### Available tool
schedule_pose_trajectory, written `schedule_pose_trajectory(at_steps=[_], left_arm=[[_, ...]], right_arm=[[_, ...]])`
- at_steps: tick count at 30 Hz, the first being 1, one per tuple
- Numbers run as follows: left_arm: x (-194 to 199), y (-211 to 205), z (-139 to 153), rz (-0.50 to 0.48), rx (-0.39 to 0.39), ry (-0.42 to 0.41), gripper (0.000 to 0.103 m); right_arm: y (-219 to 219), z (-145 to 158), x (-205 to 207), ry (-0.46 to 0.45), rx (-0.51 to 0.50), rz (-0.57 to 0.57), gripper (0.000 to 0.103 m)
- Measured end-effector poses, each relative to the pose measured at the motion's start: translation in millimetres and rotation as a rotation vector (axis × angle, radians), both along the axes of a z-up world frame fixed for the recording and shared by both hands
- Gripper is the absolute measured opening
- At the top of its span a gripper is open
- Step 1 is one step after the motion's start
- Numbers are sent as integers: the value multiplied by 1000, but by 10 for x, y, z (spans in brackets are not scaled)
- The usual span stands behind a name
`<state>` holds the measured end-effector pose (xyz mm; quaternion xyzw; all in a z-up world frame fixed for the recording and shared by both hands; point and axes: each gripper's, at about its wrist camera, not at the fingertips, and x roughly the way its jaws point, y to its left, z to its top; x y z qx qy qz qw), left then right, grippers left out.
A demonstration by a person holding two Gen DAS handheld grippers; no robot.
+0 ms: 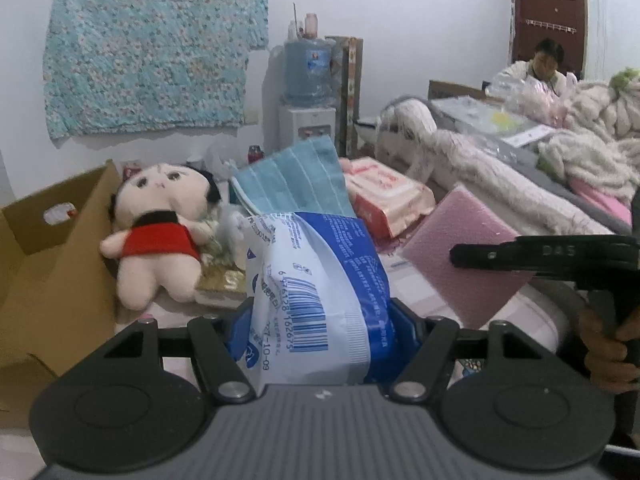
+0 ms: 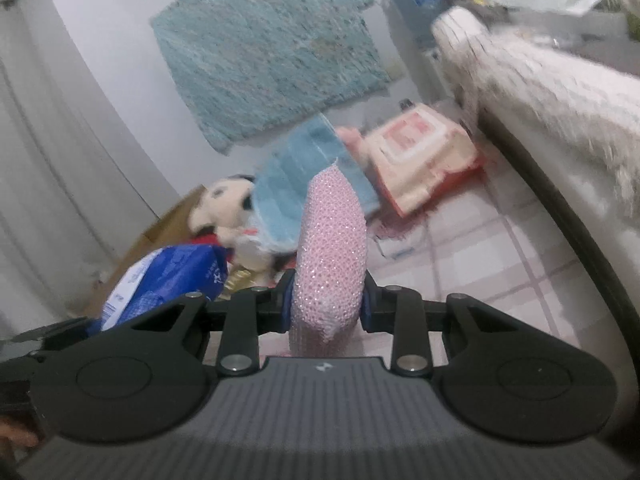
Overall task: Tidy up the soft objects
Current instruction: 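Carry the diaper pack and pink pad with both tools into the cardboard box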
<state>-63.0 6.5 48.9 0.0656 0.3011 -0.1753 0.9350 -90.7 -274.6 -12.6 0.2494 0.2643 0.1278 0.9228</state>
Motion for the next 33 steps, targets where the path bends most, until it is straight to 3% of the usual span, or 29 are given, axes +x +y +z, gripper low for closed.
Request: schedule_pose_trajectory(at_steps=[9, 13, 16, 20, 24, 27, 33], left_arm=[[-119, 512, 582, 96, -45, -87, 70], [5, 954, 920, 181, 21, -109, 70], [325, 1378, 1017, 257, 75, -69, 70], [1035, 1953, 864, 339, 208, 5, 70], [1830, 2476, 491, 350, 291, 100, 70], [2386, 2766, 133, 348, 425, 143, 70], [2990, 3239, -181, 339, 322, 244, 71]], right_arm=[[345, 565, 96, -95, 141, 154, 29], [738, 827, 557, -103, 220, 260, 29], [1194, 932, 1099, -65, 282, 319, 29], [1922, 947, 1832, 19, 363, 383, 29], [2787, 827, 2565, 122, 367, 399, 29], [3370, 671, 3012, 204, 349, 403, 29], [4330, 316, 3457, 302, 222, 348, 29]])
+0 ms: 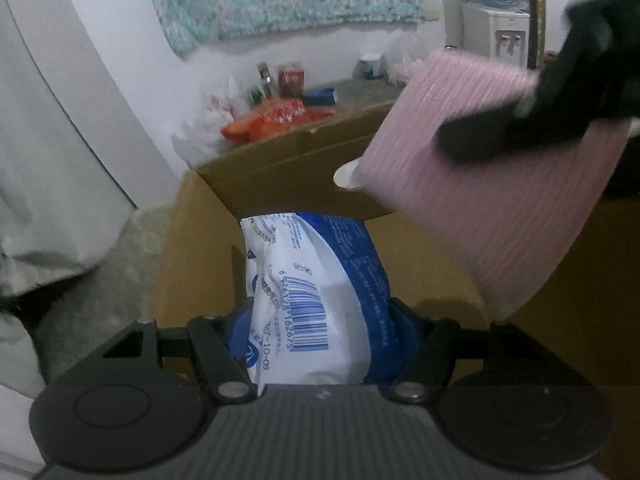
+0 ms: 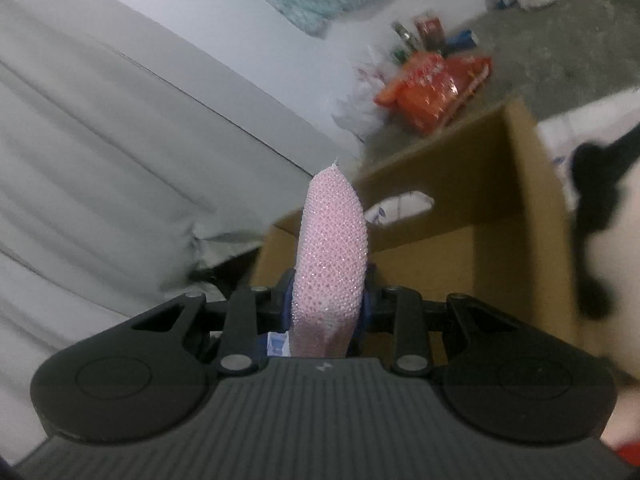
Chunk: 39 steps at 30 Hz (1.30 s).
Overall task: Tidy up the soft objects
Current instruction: 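Carry the diaper pack and pink pad with both tools into the cardboard box, then release the diaper pack from the left tool while the right tool lowers the pink pad into the box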
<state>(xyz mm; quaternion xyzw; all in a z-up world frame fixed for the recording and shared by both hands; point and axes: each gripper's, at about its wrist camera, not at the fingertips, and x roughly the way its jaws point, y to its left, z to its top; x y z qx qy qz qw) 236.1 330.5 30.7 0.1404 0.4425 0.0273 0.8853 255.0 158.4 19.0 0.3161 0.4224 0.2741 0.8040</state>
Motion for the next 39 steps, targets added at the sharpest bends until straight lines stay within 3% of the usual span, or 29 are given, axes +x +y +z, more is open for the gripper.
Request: schedule_pose_trajectory(at_steps=[3, 6, 9, 12, 16, 18, 19, 20, 22, 23, 25, 27, 31, 35, 39], left_arm=[[169, 69, -128, 26, -6, 42, 74], [132, 98, -170, 22, 66, 22, 88], [53, 115, -83, 23, 84, 4, 88], [-79, 91, 14, 10, 64, 18, 88], [-191, 27, 71, -15, 53, 48, 88], [-259, 8, 48, -24, 34, 79, 83], [-253, 19, 23, -29, 31, 84, 71], [-253, 26, 1, -23, 32, 80, 52], [-179, 76, -63, 22, 30, 81, 44], [-143, 89, -102, 37, 14, 91, 43], [-106, 94, -115, 36, -19, 90, 42], [-67, 67, -113, 42, 4, 90, 41], [62, 95, -157, 58, 63, 81, 33], [121, 200, -185, 104, -3, 46, 31], [121, 208, -185, 127, -13, 21, 43]], right_arm=[[247, -153, 92, 15, -75, -49, 29], [436, -383, 164, 45, -120, -61, 30], [542, -608, 193, 85, -203, -42, 33], [595, -767, 261, 119, -239, -29, 50], [695, -837, 297, 136, -266, -25, 52], [752, -810, 238, 127, -294, -30, 60], [763, -812, 294, 115, -298, -33, 61], [775, -804, 287, 101, -288, -27, 61], [808, -783, 331, 61, -313, -27, 60], [844, -766, 310, 34, -341, -25, 59], [933, -790, 336, 15, -390, -13, 43], [911, -828, 333, 47, -360, -29, 41], [751, -880, 339, 83, -317, -36, 40], [708, -1000, 382, 154, -225, -59, 40], [792, -965, 385, 114, -267, -41, 43]])
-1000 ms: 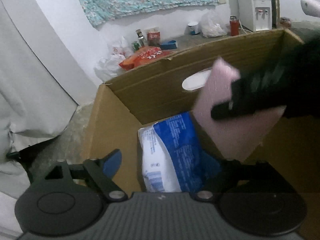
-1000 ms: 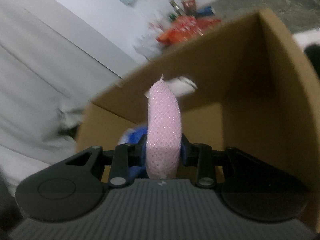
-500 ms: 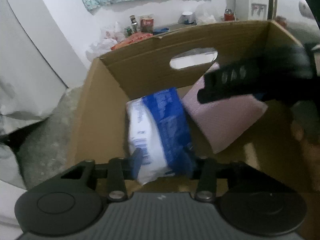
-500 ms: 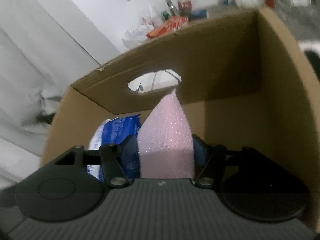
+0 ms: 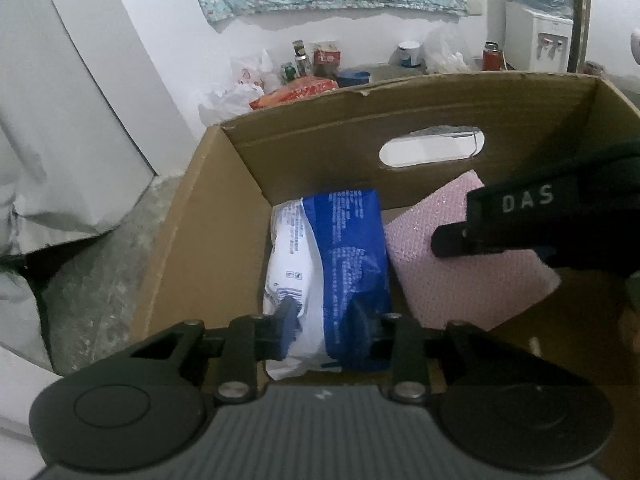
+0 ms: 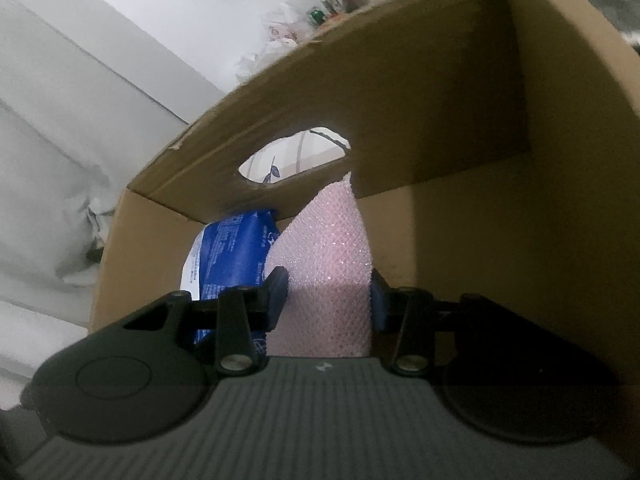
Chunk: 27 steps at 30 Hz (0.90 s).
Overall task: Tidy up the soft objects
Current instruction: 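Release the diaper pack from the left tool while the right tool lowers the pink pad into the box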
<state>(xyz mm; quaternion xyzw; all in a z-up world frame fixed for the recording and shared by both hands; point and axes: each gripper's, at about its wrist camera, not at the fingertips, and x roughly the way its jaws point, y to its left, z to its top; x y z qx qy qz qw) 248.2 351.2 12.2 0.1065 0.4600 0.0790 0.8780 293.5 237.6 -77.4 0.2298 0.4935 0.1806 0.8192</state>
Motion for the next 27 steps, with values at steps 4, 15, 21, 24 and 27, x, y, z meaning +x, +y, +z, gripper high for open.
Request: schedule_pose_trajectory(at_steps=[4, 15, 21, 24, 27], left_arm=[[-150, -95, 144, 23, 79, -80, 64], [-765, -166, 636, -1, 42, -217, 65], [-872, -217, 704, -27, 52, -232, 65], [-911, -226, 689, -39, 58, -233, 65], [-918, -224, 628, -54, 70, -228, 65]], right_arm=[[142, 141, -36, -100, -135, 98, 56], [16, 336, -52, 1, -211, 206, 83], [127, 367, -239, 0, -388, 349, 78], [138, 306, -232, 15, -426, 329, 41], [148, 284, -211, 18, -422, 332, 30]])
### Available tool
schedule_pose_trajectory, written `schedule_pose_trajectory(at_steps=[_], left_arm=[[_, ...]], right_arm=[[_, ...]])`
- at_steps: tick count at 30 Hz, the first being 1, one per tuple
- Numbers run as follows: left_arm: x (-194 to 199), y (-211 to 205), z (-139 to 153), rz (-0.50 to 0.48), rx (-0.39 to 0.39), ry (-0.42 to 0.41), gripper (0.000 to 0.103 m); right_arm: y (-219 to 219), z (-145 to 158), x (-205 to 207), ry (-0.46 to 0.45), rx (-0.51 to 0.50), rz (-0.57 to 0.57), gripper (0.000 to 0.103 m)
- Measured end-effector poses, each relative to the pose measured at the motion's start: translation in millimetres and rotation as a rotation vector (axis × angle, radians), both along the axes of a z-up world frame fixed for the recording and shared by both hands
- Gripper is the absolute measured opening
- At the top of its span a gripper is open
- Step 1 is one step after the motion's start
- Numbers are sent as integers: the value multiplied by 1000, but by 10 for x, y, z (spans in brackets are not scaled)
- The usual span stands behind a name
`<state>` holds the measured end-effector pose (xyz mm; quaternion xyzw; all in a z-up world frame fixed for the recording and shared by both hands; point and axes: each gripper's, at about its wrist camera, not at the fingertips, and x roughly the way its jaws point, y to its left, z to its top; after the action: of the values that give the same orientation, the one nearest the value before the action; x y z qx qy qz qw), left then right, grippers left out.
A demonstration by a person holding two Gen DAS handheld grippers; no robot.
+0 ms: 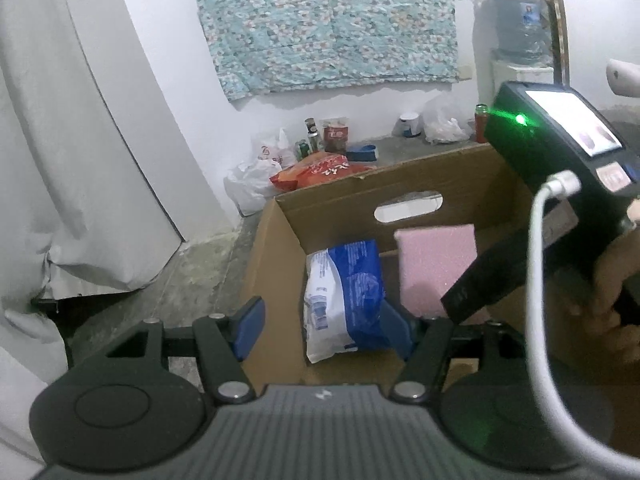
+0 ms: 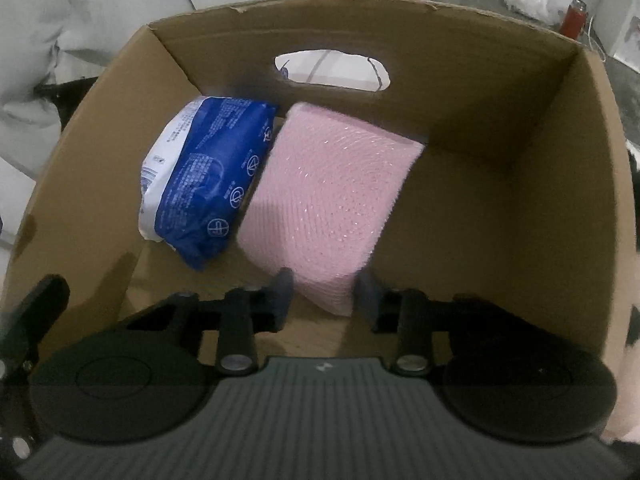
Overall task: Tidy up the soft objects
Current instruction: 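Release the diaper pack from the left tool while the right tool lowers the pink pad into the box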
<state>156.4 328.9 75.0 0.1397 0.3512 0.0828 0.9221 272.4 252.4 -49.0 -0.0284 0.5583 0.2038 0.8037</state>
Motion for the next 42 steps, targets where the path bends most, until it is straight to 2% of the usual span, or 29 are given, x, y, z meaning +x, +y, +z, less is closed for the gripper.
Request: schedule_pose_trajectory(at_steps=[5, 11, 17, 20, 22, 23, 26, 28, 30, 33, 36, 38, 39, 42], left_arm=[[49, 88, -57, 9, -30, -8, 65], [25, 147, -142, -2, -22, -12, 65], [13, 172, -204, 3, -16, -3, 68], [2, 165, -185, 1, -10, -10, 73], [-8, 165, -176, -2, -4, -18, 73], [-19, 165, -173, -4, -6, -22, 73], [-36, 175, -142, -8, -20, -35, 73], [-36, 184, -150, -10, -26, -37, 73], [-33, 196, -174, -11, -29, -37, 73], [-30, 209, -206, -14, -37, -35, 73], [-25, 240, -258, -21, -45, -32, 73], [-11, 279, -291, -16, -65, -19, 73], [-2, 316, -287, -10, -86, -18, 73], [11, 385, -269, 6, -129, -25, 73]], right_arm=[[49, -56, 27, -30, 30, -24, 28], [145, -40, -1, -164, -66, 103, 28], [157, -9, -6, -167, -81, 131, 31], [154, 36, 5, -112, -66, 147, 33], [176, 76, 3, -49, -78, 186, 43], [176, 120, -2, -36, -91, 203, 44], [135, 303, -17, -100, -117, 208, 51], [85, 378, 53, -127, -133, 170, 63], [34, 371, 174, -112, -150, 105, 73], [-14, 250, 366, -43, -81, 35, 78], [-80, 128, 445, -81, -24, -44, 82], [-117, 56, 476, -107, 41, -48, 81], [-124, 34, 492, -102, 66, -33, 76], [-98, 59, 479, -99, 55, 27, 67]])
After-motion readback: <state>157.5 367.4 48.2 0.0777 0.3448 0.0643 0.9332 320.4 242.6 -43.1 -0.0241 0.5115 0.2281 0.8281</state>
